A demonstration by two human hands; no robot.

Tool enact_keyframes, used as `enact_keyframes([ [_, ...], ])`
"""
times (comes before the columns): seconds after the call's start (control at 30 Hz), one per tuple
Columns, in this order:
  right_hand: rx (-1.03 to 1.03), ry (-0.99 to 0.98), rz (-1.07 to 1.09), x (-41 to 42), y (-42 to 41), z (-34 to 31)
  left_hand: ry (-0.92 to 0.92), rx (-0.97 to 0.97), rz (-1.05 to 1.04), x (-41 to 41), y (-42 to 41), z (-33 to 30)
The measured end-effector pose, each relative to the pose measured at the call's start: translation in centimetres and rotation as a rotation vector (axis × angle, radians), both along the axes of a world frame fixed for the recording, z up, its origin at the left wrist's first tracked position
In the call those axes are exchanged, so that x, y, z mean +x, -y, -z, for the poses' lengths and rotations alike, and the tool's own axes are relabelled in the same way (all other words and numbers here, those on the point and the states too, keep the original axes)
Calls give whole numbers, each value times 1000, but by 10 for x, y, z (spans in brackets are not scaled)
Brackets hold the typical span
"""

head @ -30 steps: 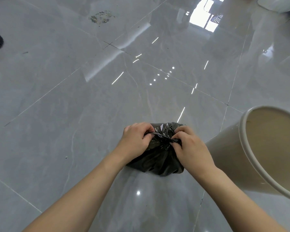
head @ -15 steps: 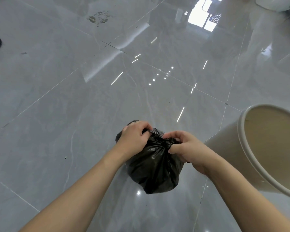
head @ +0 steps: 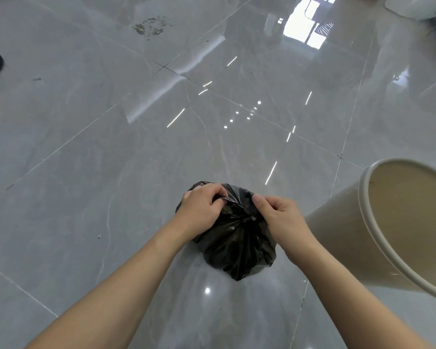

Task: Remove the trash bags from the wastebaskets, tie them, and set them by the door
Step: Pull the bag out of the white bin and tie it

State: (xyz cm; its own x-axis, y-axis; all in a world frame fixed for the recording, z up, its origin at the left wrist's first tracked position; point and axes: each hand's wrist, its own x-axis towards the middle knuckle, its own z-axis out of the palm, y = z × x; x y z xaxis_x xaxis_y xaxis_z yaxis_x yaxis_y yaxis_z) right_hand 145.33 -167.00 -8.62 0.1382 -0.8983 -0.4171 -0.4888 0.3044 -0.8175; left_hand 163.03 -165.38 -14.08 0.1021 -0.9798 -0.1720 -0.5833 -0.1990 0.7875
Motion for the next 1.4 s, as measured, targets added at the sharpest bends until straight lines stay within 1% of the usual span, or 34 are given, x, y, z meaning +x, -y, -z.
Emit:
enact_keyframes([
  [0.13, 31, 11, 46, 3, 0, 2, -12, 10, -1, 3, -5, -1],
  [0.2, 84, 9, 32, 1, 0, -1, -60, 14, -15, 5, -12, -4],
  [0.27, 141, 27, 24, -1, 2, -3, -133, -22, -88, 8, -22, -7],
  [0.33, 163, 43, 24, -2, 3, -3, -163, -67, -182, 7, -36, -6],
  [0.37, 166, 42, 30, -1, 3, -3, -176, -58, -189, 4, -44, -6],
  [0.43, 168, 51, 37, 0, 4, 0, -207, 21, -105, -10, -58, -9],
  [0.5, 171, 63, 24, 1, 5, 2, -144, 77, -14, -28, -64, -9],
  [0.53, 171, 49, 2, 1, 6, 3, -70, 77, 14, -35, -63, -7],
  [0.6, 173, 19, -51, -1, 7, 2, 79, 26, 57, -44, -56, -4],
  [0.67, 156, -3, -87, -1, 8, 1, 144, -19, 104, -45, -48, -3],
  [0.7, 120, -37, -100, -2, 9, 0, 152, -34, 127, -44, -46, -4],
  [0.77, -31, -202, -166, -5, 13, -2, 169, -46, 176, -37, -45, -7],
  [0.83, -182, -392, -266, -11, 20, -5, 278, -29, 240, -24, -47, -7],
  [0.87, -220, -448, -290, -14, 23, -5, 350, 1, 268, -17, -49, -6],
  [0.9, -234, -474, -302, -17, 25, -4, 412, 41, 288, -10, -50, -4],
  [0.97, -251, -480, -329, -18, 23, 1, 473, 131, 304, 0, -51, -2],
  [1.03, -300, -474, -372, -16, 18, 5, 496, 152, 293, 1, -51, -3],
  [1.13, -336, -473, -372, -18, 18, 5, 459, 154, 275, 2, -50, -7],
  [1.23, -310, -529, -431, -22, 19, 6, 536, 193, 306, 2, -48, -8],
  [1.3, -298, -565, -487, -21, 16, 7, 564, 178, 300, -2, -44, -11],
  [1.4, -297, -632, -606, -20, 11, 12, 459, 162, 212, -4, -36, -13],
])
